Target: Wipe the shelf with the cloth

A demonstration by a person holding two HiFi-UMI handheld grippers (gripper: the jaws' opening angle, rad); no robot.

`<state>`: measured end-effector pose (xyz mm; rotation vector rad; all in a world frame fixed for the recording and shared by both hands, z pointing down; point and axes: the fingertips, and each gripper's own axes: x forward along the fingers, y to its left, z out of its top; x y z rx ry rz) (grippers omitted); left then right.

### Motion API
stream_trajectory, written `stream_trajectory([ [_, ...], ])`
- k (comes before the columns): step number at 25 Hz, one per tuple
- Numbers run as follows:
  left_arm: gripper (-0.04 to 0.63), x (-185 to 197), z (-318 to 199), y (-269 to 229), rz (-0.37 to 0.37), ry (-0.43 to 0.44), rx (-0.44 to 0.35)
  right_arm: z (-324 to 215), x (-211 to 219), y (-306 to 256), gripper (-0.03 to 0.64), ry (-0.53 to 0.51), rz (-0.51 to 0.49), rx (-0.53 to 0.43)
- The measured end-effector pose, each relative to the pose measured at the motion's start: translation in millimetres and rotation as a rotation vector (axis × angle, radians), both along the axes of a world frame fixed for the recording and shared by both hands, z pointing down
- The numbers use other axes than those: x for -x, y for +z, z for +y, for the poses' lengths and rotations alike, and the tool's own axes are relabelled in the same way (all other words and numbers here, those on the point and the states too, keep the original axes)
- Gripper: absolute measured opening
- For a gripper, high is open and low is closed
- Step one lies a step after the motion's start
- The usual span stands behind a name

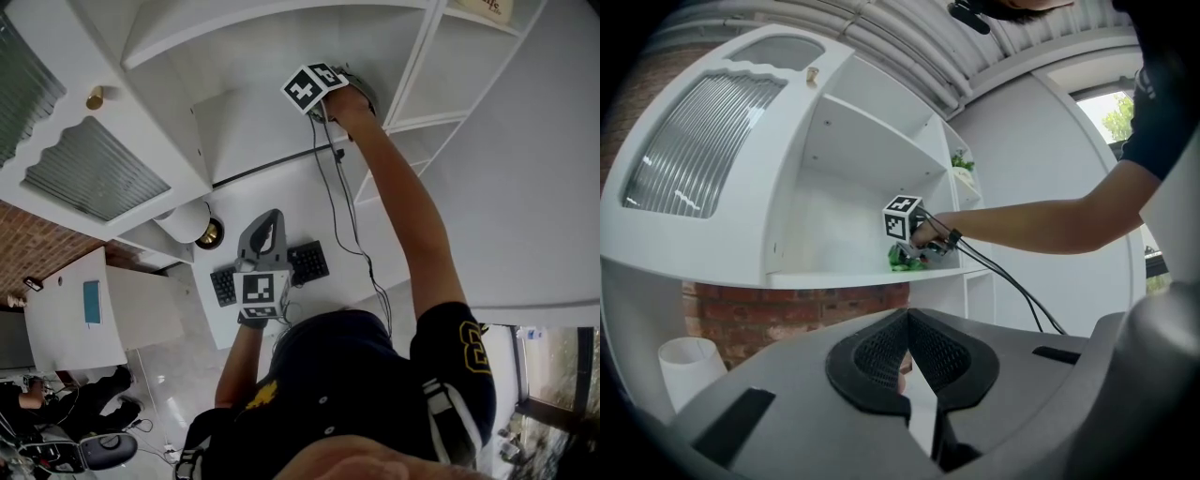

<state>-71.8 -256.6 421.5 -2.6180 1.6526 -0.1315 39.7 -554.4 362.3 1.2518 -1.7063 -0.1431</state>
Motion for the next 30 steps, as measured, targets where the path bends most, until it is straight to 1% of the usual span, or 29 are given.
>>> stream_trajectory([
  [8, 0.018, -1, 9, 5, 0.002, 0.002, 0.01, -2, -20, 1, 0.098, 0.099, 0.058, 0.005],
  [13, 0.018, -3, 12, 4, 0.003, 0.004, 0.006, -2, -21, 1, 0.098, 0.096, 0.056, 0.002],
  [16, 0.018, -6, 15, 3, -0.003, 0.008, 0.005, -4, -20, -1, 0.1, 0.05, 0.128, 0.02],
  [17, 0.018, -7, 17, 4, -0.004, 0.006, 0.006, -2, -17, -4, 0.101, 0.019, 0.139, 0.018],
  [18, 0.018, -7, 18, 5, -0.005, 0.003, 0.009, 2, -11, -9, 0.101, -0.023, 0.124, 0.006],
  [20, 0.018, -4, 18, 7, -0.005, -0.009, 0.016, 19, 12, -22, 0.103, -0.144, 0.031, -0.034],
  [23, 0.018, 1, 19, 7, -0.011, -0.027, 0.017, 52, 63, -41, 0.103, -0.349, -0.125, -0.082],
  [25, 0.018, 4, 20, 7, -0.014, -0.04, 0.016, 74, 94, -49, 0.104, -0.461, -0.197, -0.102],
  [27, 0.018, 9, 23, 7, -0.014, -0.059, 0.017, 94, 122, -53, 0.103, -0.555, -0.24, -0.103],
  [30, 0.018, 21, 27, 8, -0.013, -0.098, 0.019, 121, 160, -57, 0.104, -0.671, -0.272, -0.105],
])
